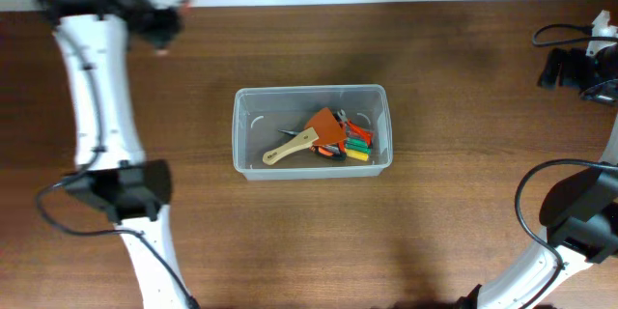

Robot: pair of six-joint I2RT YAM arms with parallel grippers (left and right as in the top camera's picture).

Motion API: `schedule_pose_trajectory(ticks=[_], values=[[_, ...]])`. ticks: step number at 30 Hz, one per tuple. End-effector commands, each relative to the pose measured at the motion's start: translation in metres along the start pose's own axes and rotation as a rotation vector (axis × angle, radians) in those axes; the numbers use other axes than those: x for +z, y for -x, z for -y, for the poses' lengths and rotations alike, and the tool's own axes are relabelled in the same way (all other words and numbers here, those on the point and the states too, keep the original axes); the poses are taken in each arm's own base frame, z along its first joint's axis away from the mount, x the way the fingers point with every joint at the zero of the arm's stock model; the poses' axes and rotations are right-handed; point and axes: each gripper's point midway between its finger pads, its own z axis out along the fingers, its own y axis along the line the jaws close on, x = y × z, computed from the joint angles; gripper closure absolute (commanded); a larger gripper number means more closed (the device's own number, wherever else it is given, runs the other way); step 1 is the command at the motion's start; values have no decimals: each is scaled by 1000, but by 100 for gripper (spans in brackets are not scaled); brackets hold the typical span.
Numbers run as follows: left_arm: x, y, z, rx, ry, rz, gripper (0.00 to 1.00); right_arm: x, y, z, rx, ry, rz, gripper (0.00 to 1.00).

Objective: Pack container
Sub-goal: 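Lift the socket rail and carry it right over the container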

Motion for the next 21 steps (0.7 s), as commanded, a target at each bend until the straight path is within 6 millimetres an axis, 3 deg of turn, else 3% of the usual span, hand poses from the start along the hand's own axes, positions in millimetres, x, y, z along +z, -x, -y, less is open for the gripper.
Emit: schedule_pose_trajectory(ticks=[1, 6, 10, 16, 21], values=[[0, 33, 55, 186, -81, 45, 98, 2, 0, -2, 6, 6, -2, 2], [7, 50, 131, 420, -201, 21, 98, 2, 0, -2, 6, 6, -2, 1], [9, 50, 171, 525, -272, -4, 98, 2, 0, -2, 6, 6, -2, 1], [24, 50, 195, 557, -322, -28, 98, 2, 0, -2, 6, 6, -2, 1], [45, 35, 195, 546, -334, -112, 98, 2, 0, -2, 6, 6, -2, 2]])
